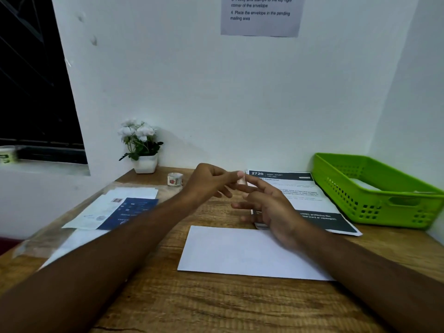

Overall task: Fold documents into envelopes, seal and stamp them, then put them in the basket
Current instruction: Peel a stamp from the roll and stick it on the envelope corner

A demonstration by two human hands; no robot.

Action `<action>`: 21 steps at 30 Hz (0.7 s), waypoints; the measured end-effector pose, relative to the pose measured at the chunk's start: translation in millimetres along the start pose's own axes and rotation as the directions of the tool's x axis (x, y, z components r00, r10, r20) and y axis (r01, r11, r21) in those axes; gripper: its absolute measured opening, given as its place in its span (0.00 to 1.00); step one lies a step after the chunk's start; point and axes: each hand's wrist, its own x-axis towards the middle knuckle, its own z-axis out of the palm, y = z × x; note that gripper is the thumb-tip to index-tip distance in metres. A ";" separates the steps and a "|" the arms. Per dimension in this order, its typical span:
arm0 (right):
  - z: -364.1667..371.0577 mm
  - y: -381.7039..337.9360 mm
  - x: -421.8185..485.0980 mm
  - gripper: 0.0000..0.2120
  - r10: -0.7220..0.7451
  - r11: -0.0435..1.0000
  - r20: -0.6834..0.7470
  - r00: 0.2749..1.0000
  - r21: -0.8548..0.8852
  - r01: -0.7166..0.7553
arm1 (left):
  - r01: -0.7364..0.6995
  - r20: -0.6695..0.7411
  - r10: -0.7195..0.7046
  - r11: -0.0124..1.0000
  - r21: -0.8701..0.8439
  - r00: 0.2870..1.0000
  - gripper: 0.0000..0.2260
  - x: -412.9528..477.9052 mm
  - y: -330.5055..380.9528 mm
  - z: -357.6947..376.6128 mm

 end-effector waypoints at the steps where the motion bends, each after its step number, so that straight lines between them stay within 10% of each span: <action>1: -0.6 -1.4 -0.4 0.20 0.002 1.000 0.003 1.000 0.007 -0.002 | -0.008 -0.015 0.007 1.000 -0.019 1.000 0.12 -0.5 0.9 0.1; 12: -11.6 -20.0 0.0 0.13 0.010 0.975 -0.188 0.982 -0.218 -0.051 | -0.059 0.011 0.059 0.997 -0.042 0.998 0.04 -5.6 7.0 4.9; 21: -40.7 -43.5 -6.0 0.12 -0.019 0.895 -0.054 0.998 -0.445 -0.007 | -0.135 0.096 0.126 0.987 0.088 0.987 0.04 -16.0 9.2 19.9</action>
